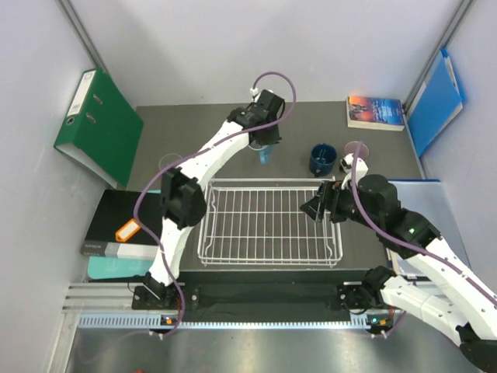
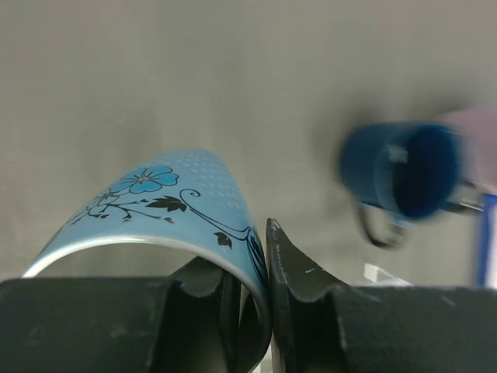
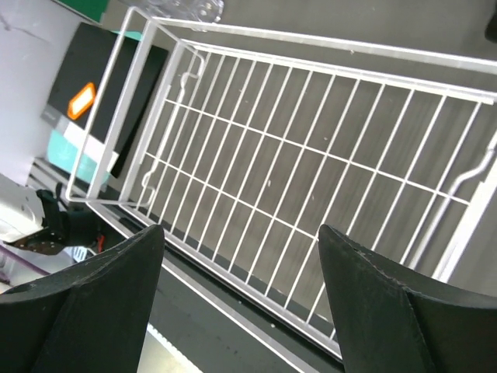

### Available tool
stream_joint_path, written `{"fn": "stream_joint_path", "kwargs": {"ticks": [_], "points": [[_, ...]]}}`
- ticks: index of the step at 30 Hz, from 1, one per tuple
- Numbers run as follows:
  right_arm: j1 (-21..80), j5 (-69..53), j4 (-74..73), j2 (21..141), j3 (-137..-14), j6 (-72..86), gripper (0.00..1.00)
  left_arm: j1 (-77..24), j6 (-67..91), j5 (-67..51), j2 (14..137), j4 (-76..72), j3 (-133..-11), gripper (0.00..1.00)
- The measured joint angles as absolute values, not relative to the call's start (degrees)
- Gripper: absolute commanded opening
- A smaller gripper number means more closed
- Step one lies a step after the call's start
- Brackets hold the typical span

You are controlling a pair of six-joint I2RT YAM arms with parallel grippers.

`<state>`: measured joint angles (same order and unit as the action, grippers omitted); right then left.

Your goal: Unload the cups from the dish rack

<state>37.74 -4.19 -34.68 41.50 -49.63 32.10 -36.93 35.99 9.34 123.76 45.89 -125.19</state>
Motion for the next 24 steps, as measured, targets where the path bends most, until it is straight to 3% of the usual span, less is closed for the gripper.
{"fn": "stream_joint_path", "kwargs": {"ticks": [8, 24], "points": [[37.74, -2.57, -39.00, 41.89, -51.24, 32.12, 0.79, -32.29, 35.86, 9.74, 136.53, 55.11, -131.31, 0.00], [37.74, -1.83, -38.44, 42.83, -50.37, 32.86, 0.79, -30.74, 36.51, 5.34, 139.92, 57.43, -135.33, 0.00]]}}
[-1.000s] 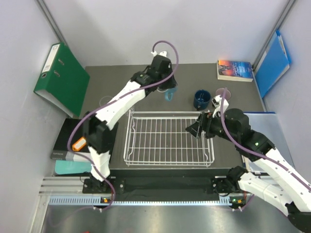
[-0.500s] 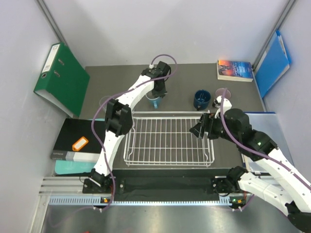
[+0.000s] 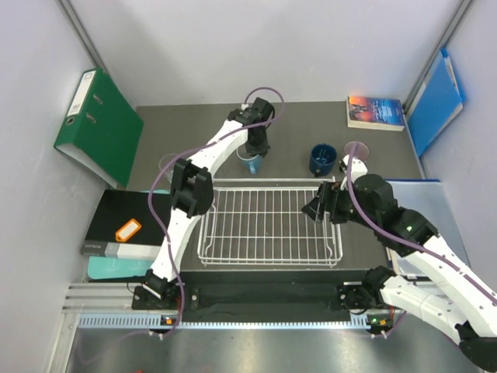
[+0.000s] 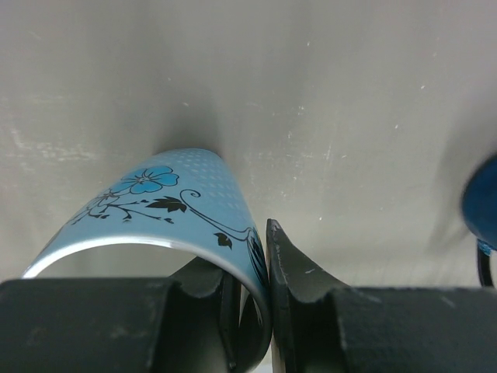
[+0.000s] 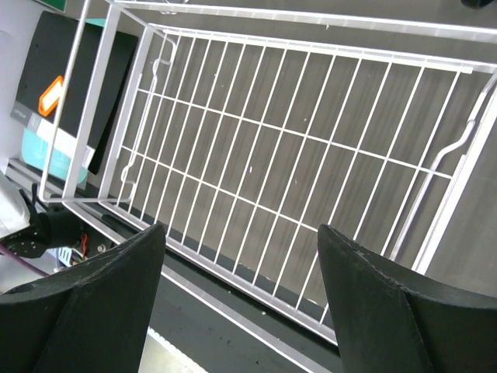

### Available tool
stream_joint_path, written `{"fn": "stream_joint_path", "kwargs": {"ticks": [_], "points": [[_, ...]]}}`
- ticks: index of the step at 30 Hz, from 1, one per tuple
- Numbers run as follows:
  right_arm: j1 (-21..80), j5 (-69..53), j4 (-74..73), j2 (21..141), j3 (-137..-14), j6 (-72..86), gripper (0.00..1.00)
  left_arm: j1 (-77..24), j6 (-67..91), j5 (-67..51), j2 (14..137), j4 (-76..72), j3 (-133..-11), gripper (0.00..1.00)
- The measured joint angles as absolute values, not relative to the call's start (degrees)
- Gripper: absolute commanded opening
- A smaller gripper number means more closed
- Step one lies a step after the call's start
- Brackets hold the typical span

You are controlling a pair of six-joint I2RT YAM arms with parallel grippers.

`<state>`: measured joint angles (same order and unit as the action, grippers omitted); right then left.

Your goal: Unload the cups from the dish rack

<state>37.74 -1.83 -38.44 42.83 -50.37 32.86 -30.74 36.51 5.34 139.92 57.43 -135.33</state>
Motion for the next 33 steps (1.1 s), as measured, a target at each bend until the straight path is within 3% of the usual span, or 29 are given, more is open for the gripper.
{"fn": "stream_joint_path", "kwargs": {"ticks": [10, 15, 16, 19, 27, 31, 33], "points": [[37.74, -2.31, -37.63, 42.74, -47.62, 33.23, 0.79, -32.45, 35.77, 6.04, 140.55, 57.93, -135.48, 0.00], [37.74, -2.50, -37.26, 42.17, -46.92, 33.61, 0.79, -33.61, 35.40, 7.22, 140.53, 58.13, -135.06, 0.24], [37.74, -2.59, -37.32, 42.00, -46.83, 33.65, 0.79, -33.76, 35.38, 7.62, 140.51, 57.87, -134.82, 0.34], [37.74, -2.66, -37.28, 41.50, -46.44, 33.67, 0.79, -34.00, 35.48, 8.60, 140.33, 57.58, -134.15, 0.49], [37.74, -2.72, -36.82, 40.88, -44.99, 33.67, 0.78, -34.11, 35.90, 10.87, 137.91, 57.43, -133.45, 0.72], [37.74, -2.72, -36.82, 40.29, -44.97, 33.63, 0.78, -34.09, 36.03, 12.56, 134.30, 56.14, -132.25, 0.75], [37.74, -2.70, -36.84, 40.01, -44.97, 33.61, 0.78, -34.13, 36.01, 13.61, 131.00, 53.95, -129.27, 0.99]]}}
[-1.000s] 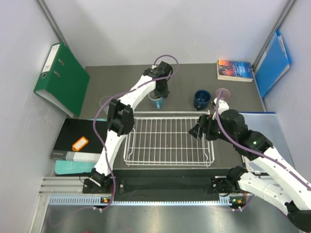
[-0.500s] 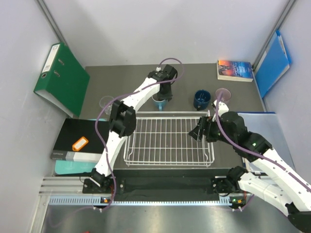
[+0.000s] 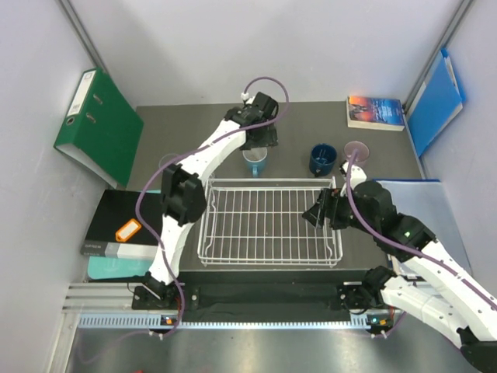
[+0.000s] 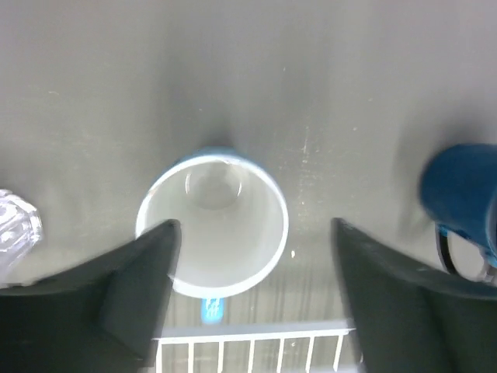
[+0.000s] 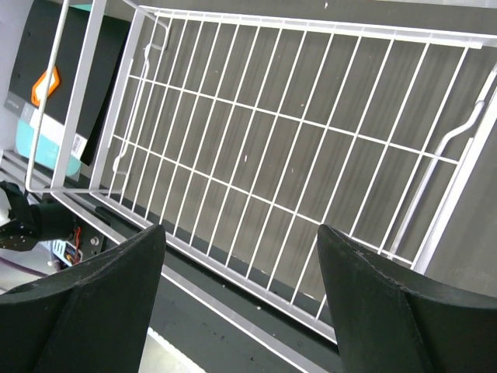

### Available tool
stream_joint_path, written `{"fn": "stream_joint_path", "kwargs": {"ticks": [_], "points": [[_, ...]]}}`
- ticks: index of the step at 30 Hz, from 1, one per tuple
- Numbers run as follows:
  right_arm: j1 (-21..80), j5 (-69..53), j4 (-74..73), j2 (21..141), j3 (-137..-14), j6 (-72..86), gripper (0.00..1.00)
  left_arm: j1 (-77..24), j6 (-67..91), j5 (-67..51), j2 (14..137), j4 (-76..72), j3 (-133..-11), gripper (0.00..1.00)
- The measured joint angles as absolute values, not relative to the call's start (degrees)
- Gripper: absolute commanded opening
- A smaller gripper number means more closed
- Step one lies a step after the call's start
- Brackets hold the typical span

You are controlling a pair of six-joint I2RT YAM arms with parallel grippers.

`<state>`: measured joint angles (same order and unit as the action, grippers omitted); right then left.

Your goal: Unload the cups from the dish rack

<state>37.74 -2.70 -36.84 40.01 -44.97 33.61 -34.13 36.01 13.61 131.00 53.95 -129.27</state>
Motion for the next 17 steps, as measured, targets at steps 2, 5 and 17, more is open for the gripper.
{"fn": "stream_joint_path", "kwargs": {"ticks": [2, 5, 17], "points": [[37.74, -2.66, -36.88, 39.79, -44.97, 33.43, 0.79, -34.28, 36.01, 14.79, 126.41, 50.94, -124.70, 0.99], [37.74, -2.59, -36.93, 39.68, -44.99, 32.99, 0.79, -34.87, 35.86, 17.17, 119.70, 48.47, -120.60, 0.99], [37.74, -1.08, -37.71, 38.63, -45.01, 28.49, 0.79, -56.10, 34.70, 42.94, 95.22, 53.71, -102.43, 0.99]]}}
